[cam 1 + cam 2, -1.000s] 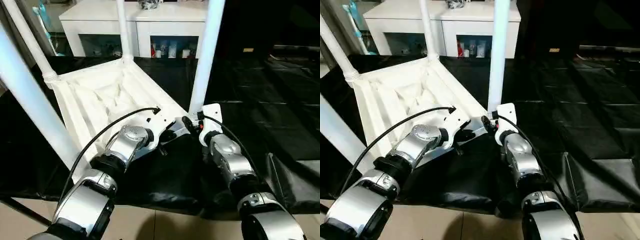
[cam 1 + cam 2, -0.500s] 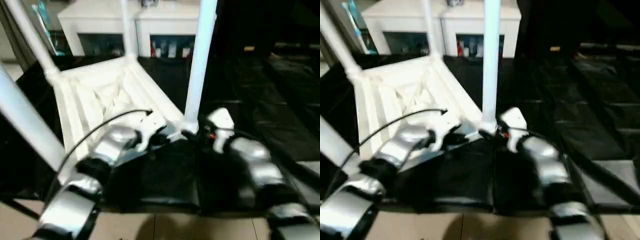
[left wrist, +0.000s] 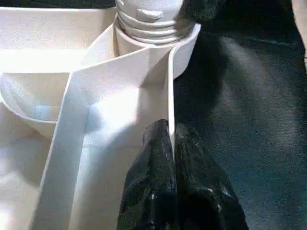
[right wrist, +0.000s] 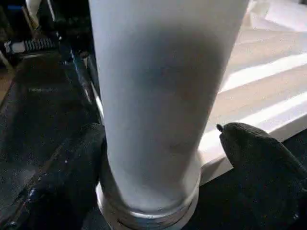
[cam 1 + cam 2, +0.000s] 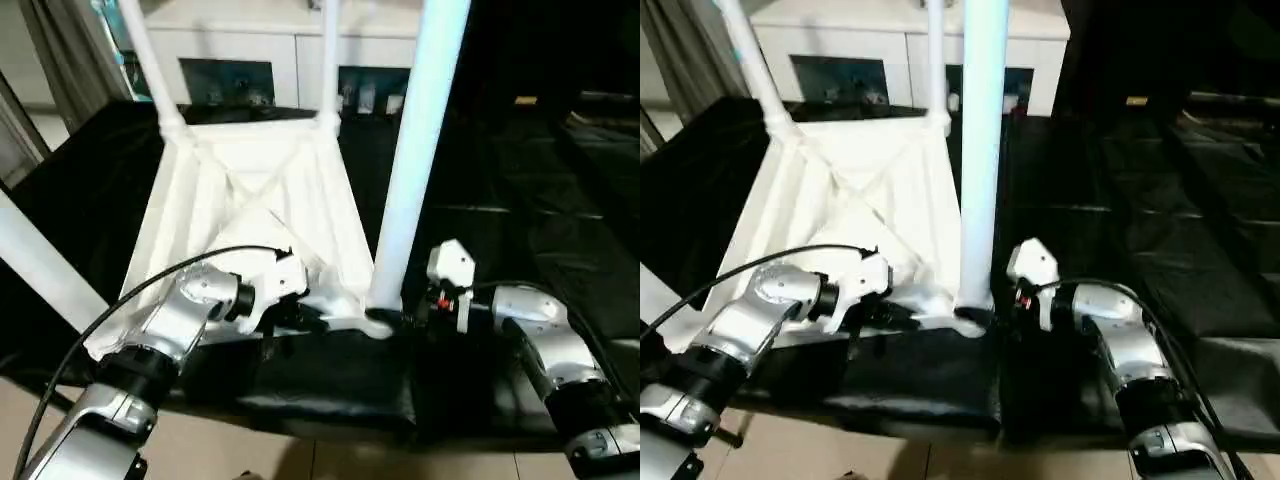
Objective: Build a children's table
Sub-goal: Rotate leg to tighten
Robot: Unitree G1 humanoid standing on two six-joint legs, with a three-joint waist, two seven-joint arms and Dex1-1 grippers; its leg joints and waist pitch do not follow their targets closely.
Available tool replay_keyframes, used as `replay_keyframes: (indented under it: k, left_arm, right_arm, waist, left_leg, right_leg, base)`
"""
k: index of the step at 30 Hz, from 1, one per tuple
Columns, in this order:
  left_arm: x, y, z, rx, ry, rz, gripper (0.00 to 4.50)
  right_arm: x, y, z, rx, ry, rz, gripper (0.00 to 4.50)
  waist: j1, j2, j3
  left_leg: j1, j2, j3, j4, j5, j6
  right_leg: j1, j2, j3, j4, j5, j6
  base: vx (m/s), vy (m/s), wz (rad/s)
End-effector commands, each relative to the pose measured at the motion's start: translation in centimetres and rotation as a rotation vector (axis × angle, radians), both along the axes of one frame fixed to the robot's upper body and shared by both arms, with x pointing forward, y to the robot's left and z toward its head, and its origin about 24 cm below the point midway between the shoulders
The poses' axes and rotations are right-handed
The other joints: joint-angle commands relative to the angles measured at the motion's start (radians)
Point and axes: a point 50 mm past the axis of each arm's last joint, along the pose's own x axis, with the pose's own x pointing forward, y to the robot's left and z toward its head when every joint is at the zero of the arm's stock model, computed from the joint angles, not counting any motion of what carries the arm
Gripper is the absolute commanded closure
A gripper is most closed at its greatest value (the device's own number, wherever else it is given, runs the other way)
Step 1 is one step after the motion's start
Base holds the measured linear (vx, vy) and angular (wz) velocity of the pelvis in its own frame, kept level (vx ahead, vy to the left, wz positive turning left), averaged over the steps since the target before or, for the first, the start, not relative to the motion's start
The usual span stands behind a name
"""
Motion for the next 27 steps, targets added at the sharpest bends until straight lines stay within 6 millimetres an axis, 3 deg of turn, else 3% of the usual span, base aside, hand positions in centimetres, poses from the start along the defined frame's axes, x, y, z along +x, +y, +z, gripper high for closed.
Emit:
replay_keyframes:
  k: [1,16,27]
  left_arm:
    - [-0.73,-0.71,-0.26,0.008,0.03,-0.072,4.5]
    - [-0.74,-0.45,-0.12,0.018,0.031,-0.055,4.5]
    - [-0.83,-0.29,-0.36,0.034,0.049,-0.047,4.5]
  right_arm:
    - [-0.27,-0.15,-0.19,-0.017,0.016,0.016,0.37]
    - [-0.48,-0.26,-0.53,-0.024,0.056,0.036,1.62]
    - [-0.44,0.12,-0.89,-0.009,0.066,0.016,1.85]
  waist:
    - [-0.003,-0.009,-0.058]
    - [-0.002,-0.009,-0.062]
    - [-0.002,-0.009,-0.063]
  left_leg:
    - [0.013,0.026,-0.009,-0.072,-0.265,0.054]
    - [0.011,0.023,-0.008,-0.066,-0.219,0.07]
    - [0.01,0.023,-0.008,-0.064,-0.214,0.071]
  right_leg:
    - [0.045,-0.039,0.028,-0.061,-0.189,-0.25]
    - [0.048,-0.037,0.025,-0.054,-0.133,-0.259]
    - [0.05,-0.037,0.025,-0.053,-0.131,-0.262]
  base:
    - [0.0,0.0,0.0]
    - [0.0,0.0,0.0]
    - [0.0,0.0,0.0]
